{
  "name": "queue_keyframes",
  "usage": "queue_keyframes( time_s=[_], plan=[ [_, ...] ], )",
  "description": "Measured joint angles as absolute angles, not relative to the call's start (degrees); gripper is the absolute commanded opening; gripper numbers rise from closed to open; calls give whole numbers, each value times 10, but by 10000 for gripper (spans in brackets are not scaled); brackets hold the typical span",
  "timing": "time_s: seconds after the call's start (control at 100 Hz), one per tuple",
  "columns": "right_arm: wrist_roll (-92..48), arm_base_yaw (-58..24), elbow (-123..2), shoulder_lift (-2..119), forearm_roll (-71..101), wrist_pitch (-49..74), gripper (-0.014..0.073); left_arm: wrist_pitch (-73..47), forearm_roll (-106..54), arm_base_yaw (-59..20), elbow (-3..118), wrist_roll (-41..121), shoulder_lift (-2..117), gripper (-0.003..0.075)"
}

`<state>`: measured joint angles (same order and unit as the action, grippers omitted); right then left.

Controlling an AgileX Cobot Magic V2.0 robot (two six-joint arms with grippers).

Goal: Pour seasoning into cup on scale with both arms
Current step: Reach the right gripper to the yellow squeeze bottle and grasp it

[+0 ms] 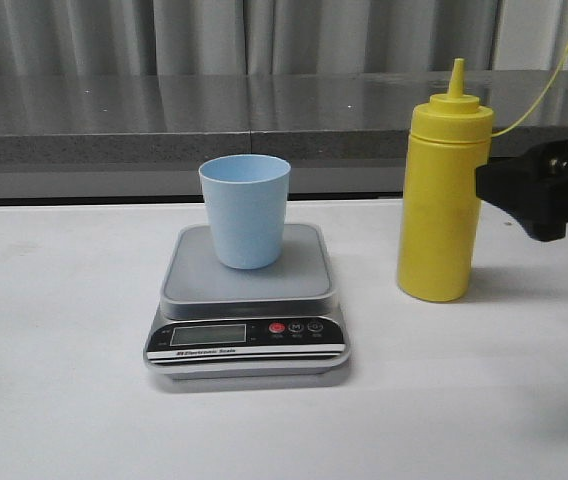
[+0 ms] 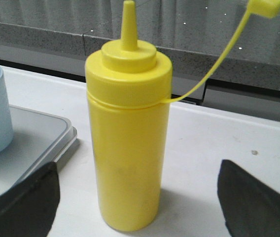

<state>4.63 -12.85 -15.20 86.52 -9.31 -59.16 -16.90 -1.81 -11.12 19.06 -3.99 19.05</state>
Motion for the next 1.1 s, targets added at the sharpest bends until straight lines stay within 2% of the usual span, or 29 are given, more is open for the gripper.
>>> queue_keyframes(
  time_s=[0.13,0.39,1.1],
  plan=[
    [46,-128,-177,928,-105,-638,640,-169,-18,-111,191,-40,191,-20],
    [46,-128,-227,1008,-122,-646,640,-169,-18,-111,191,-40,191,-20],
    [47,-128,-332,1073,-156,-653,635,-170,-18,-111,191,-40,191,-20]
  ],
)
